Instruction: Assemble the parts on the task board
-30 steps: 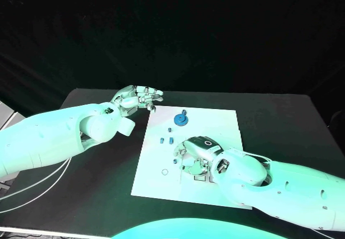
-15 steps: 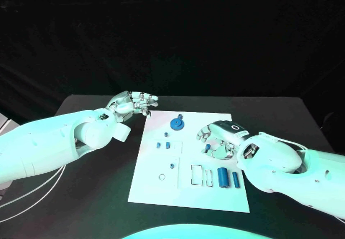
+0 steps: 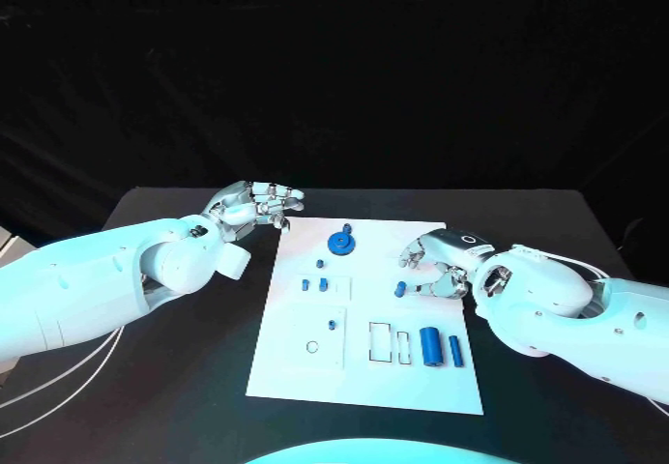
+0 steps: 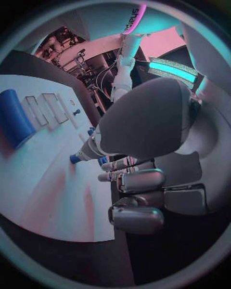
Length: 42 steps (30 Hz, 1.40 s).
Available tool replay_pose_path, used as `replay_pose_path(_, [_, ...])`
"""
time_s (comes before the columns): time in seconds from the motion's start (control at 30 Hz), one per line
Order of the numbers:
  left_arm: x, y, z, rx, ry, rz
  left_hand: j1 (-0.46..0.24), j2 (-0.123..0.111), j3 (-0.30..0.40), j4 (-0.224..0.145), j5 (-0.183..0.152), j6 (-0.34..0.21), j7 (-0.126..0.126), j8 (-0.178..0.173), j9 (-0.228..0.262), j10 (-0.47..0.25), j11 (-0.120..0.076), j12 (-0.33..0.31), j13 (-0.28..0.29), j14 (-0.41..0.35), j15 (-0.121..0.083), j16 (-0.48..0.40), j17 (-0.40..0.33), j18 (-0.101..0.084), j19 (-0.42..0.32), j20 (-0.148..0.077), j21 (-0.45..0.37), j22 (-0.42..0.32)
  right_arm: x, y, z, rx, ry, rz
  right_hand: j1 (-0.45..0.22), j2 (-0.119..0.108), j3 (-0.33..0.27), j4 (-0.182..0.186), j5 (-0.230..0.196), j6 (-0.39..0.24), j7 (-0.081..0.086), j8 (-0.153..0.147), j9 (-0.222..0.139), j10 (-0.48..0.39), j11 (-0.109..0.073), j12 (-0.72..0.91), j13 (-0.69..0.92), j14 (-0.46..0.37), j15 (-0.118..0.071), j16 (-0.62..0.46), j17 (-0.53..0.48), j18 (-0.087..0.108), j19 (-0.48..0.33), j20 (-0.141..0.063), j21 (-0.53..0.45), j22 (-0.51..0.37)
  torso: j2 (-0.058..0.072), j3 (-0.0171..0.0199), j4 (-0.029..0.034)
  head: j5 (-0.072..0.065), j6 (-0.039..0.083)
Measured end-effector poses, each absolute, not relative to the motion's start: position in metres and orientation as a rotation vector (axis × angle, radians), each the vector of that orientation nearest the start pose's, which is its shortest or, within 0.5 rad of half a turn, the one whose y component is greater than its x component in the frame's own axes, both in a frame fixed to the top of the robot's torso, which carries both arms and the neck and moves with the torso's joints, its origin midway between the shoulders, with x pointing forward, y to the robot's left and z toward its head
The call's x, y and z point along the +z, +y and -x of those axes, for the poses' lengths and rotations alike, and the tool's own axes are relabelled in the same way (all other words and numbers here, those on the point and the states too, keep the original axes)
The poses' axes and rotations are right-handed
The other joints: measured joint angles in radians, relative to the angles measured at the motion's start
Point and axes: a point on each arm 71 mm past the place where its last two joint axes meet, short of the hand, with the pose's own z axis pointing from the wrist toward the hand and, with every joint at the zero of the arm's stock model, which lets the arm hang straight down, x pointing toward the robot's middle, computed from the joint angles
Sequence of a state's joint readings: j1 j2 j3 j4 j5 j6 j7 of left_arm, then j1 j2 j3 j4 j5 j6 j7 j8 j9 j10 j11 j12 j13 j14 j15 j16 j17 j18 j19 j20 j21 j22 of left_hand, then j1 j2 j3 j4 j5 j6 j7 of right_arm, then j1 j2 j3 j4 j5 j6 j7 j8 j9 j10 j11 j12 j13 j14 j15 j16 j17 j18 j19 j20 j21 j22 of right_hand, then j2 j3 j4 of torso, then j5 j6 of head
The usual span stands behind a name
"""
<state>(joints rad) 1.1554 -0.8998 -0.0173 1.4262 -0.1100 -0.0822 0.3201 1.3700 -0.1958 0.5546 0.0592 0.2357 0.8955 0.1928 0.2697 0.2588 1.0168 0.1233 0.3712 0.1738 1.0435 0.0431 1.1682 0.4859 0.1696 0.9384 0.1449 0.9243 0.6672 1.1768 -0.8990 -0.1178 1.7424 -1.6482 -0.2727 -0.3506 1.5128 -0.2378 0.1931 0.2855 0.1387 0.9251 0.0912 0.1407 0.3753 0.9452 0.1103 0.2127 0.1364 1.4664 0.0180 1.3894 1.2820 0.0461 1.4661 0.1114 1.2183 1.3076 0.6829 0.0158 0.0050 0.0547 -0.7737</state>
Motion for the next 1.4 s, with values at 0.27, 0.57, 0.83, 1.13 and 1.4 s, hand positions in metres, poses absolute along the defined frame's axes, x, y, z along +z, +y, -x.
replay_pose_path(0.27, [-0.201, 0.255, -0.494, -1.545, 1.574, 1.056, 0.000, 0.000, 0.000, 0.000, 0.000, 0.000, 0.000, 0.000, 0.000, 0.000, 0.000, 0.000, 0.000, 0.000, 0.000, 0.000, 0.000, 0.000, 0.000, 0.000, 0.000, 0.000, -0.214, -0.168, -0.428, 0.503, 1.802, 0.308, 0.007, 0.007, 0.007, 0.006, -0.005, 0.028, 0.010, 0.000, 0.001, 0.064, -0.022, 0.028, -0.005, 0.000, -0.001, 0.004, 0.000, 0.000, 0.000, 0.000, 0.033, 0.000, 0.000, -0.0004, 0.0005, 0.000, -0.004])
replay_pose_path(0.57, [-0.201, 0.256, -0.494, -1.544, 1.574, 1.056, 0.000, 0.000, 0.000, 0.000, 0.000, 0.000, 0.000, 0.000, 0.000, 0.000, 0.000, 0.000, 0.000, 0.000, 0.000, 0.000, 0.000, 0.000, 0.000, 0.000, 0.000, 0.000, -0.221, -0.160, -0.426, 0.520, 1.829, 0.321, 0.011, 0.011, 0.053, 0.004, -0.005, 0.058, 0.016, 0.000, 0.001, 0.126, -0.035, 0.028, -0.014, 0.000, -0.015, 0.004, -0.008, 0.000, 0.000, -0.008, 0.069, 0.000, 0.000, -0.0003, 0.0007, 0.002, -0.007])
replay_pose_path(0.83, [-0.201, 0.256, -0.494, -1.544, 1.575, 1.057, 0.000, 0.000, 0.000, 0.000, 0.000, 0.000, 0.000, 0.000, 0.000, 0.000, 0.000, 0.000, 0.000, 0.000, 0.000, 0.000, 0.000, 0.000, 0.000, 0.000, 0.000, 0.000, -0.224, -0.156, -0.426, 0.537, 1.832, 0.321, 0.003, 0.020, 0.108, 0.005, -0.005, 0.078, 0.021, 0.000, 0.001, 0.173, -0.041, 0.015, -0.023, 0.000, -0.022, 0.004, -0.009, 0.000, 0.000, -0.015, 0.094, 0.000, 0.000, -0.0002, 0.0004, 0.003, -0.010])
replay_pose_path(1.13, [-0.201, 0.256, -0.494, -1.544, 1.576, 1.057, 0.000, 0.000, 0.000, 0.000, 0.000, 0.000, 0.000, 0.000, 0.000, 0.000, 0.000, 0.000, 0.001, 0.000, 0.000, 0.000, -0.001, 0.000, 0.000, 0.000, -0.004, -0.001, -0.224, -0.155, -0.426, 0.544, 1.821, 0.305, -0.011, 0.034, 0.176, 0.004, 0.007, 0.110, 0.027, 0.006, 0.005, 0.227, -0.051, -0.002, -0.028, 0.000, -0.029, 0.004, -0.011, 0.000, 0.000, -0.022, 0.123, 0.000, 0.000, 0.0000, 0.0003, 0.004, -0.013])
replay_pose_path(1.4, [-0.201, 0.256, -0.494, -1.543, 1.578, 1.058, 0.000, 0.000, 0.000, 0.000, 0.000, 0.000, 0.000, 0.000, 0.000, 0.000, 0.000, 0.000, 0.001, 0.000, 0.000, 0.000, -0.001, 0.000, 0.000, 0.000, -0.004, -0.001, -0.223, -0.155, -0.427, 0.550, 1.794, 0.280, -0.029, 0.051, 0.240, -0.007, 0.037, 0.152, 0.018, 0.030, 0.022, 0.272, -0.056, -0.013, -0.017, -0.001, -0.042, 0.004, -0.015, 0.000, 0.000, -0.030, 0.155, 0.001, 0.000, -0.0002, 0.0003, 0.003, -0.014])
